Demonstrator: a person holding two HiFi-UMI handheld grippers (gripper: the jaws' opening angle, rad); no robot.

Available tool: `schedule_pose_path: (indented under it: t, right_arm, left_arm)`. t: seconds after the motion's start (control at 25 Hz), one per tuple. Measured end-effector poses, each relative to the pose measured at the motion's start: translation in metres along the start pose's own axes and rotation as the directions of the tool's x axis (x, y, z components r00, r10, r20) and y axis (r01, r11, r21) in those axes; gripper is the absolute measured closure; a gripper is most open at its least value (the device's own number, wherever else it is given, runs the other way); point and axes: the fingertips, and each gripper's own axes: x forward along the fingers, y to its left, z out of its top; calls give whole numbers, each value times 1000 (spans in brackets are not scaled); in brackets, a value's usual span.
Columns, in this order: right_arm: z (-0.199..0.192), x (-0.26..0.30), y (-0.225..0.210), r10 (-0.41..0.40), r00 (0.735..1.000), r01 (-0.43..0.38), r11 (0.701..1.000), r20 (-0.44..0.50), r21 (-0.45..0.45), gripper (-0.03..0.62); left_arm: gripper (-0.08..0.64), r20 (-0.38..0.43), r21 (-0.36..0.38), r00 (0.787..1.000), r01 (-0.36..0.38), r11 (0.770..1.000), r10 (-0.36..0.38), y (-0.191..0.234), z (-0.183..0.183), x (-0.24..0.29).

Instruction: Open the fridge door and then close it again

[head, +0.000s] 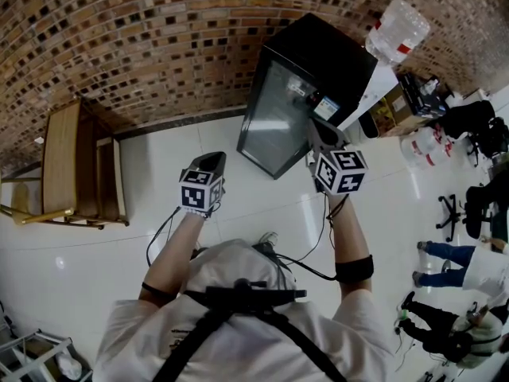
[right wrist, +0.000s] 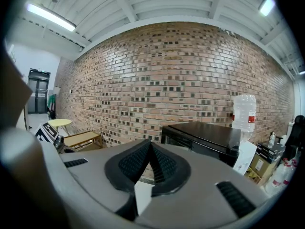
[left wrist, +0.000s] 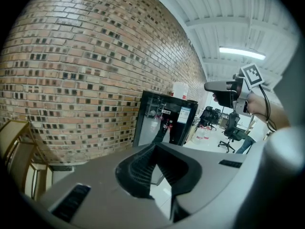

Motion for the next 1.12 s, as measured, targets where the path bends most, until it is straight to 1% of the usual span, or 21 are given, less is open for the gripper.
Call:
schedule_pose_path:
  t: [0.12, 0.28, 0.4, 0.6, 0.64, 0.72, 0.92, 1.0, 1.04, 1.12]
  right_arm:
    - [-2, 7, -2, 15, 1000, -15, 1000, -12, -7, 592]
    - [-5, 26, -7, 78, 996, -78, 997, -50, 4, 586]
    - [-2, 40, -19, 103, 993, -103, 995, -64, 13, 569]
    - [3, 71, -35, 135, 986, -139, 989, -101, -39, 552]
    - [4, 79, -38, 145, 983, -151, 987, -111, -50, 515]
    - [6, 98, -43, 167, 976, -179, 981, -139, -77, 484]
    - [13, 157, -61, 218, 948, -251, 960, -234, -123, 359]
    - [16, 181, -69, 216, 939, -262, 954, -266, -147, 357]
    - [17, 193, -73, 215, 935, -267, 950, -283, -161, 342]
    - [19, 216, -78, 211, 926, -277, 944, -314, -182, 332]
  left_arm:
    - [560, 3, -5, 1000, -1, 1000, 1, 0, 0, 3]
    - [560, 7, -15, 1000, -7, 1000, 7, 1, 2, 6]
    - [560, 15, -22, 1000, -19, 1000, 19, 1, 6, 8]
    - [560, 26, -37, 999, -42, 998, 43, 6, 9, 19]
    - [560, 27, -43, 998, -47, 998, 48, 7, 9, 22]
    - [560, 30, -50, 998, -55, 997, 56, 7, 11, 28]
    - [560, 45, -59, 996, -70, 996, 73, 8, 24, 48]
    - [560, 45, -58, 996, -79, 995, 81, 10, 27, 55]
    - [560, 45, -59, 995, -83, 995, 86, 11, 29, 59]
    - [560, 50, -64, 994, -91, 994, 94, 14, 34, 67]
